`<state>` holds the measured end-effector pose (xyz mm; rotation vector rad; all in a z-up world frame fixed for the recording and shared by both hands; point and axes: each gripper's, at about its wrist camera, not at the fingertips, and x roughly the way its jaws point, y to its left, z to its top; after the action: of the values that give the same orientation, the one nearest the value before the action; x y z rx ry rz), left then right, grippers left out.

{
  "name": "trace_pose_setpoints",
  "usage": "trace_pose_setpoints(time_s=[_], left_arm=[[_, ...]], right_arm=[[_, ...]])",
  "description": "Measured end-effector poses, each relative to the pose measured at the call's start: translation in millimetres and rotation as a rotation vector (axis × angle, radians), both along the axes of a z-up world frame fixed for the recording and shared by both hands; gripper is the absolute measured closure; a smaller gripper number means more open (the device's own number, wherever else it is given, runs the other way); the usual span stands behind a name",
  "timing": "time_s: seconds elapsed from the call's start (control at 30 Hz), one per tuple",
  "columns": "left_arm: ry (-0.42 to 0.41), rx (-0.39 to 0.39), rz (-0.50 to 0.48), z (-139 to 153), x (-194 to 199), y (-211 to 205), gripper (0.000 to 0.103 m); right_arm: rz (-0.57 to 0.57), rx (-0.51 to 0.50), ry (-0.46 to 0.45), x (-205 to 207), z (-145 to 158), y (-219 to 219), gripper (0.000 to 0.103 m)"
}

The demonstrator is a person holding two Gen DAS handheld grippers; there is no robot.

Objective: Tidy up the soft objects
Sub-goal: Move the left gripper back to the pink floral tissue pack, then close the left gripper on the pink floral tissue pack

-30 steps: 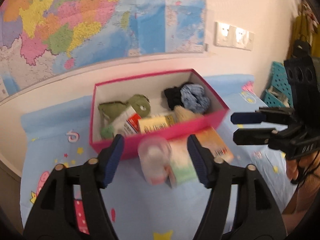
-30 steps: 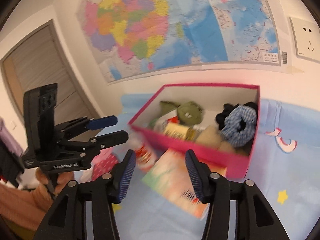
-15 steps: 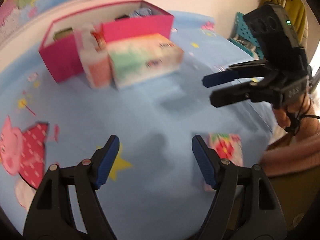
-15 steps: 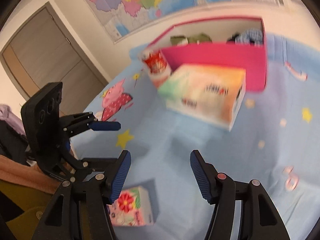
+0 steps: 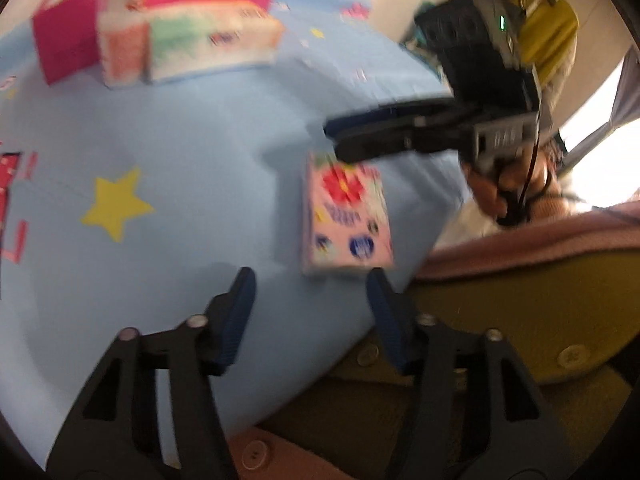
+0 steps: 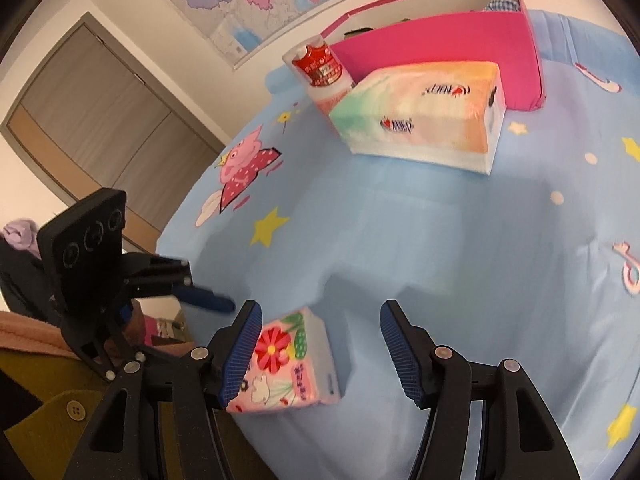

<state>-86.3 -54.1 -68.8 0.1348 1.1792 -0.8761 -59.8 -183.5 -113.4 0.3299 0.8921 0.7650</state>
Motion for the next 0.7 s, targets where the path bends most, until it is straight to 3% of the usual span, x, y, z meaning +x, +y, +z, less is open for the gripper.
trace_pose_setpoints(time_s=[0.07,0.13,0.23,0.3,0.37,0.7], left_arm=[[-0.014,0.007,-0.019,1,-3,-3,0.057],[0.018,-0.021,-0.047,1,-4,-8,0.070],[0.043,-0.030,-0.054,-2,-3,-11,0.071],[0.061,-0.051,-0.038,-2,4,-12,0.075],[0.067,-0.068,-0.017,-1,12,-12,0.075],[0.014,-0.081,0.152,13,63,2,0.075]], right_arm=[[0.000,-0.003,0.004,-4,-1,-1,0.040],[0.002,0.001,0.010,-5,-3,1,0.040],[-0.001,0.007,0.023,-9,-6,1,0.041],[0.000,0.008,0.032,-10,-9,3,0.048],[0.006,0.008,0.044,-10,-12,6,0.062],[-0.139,0.059,0.052,18,-11,-3,0.062]])
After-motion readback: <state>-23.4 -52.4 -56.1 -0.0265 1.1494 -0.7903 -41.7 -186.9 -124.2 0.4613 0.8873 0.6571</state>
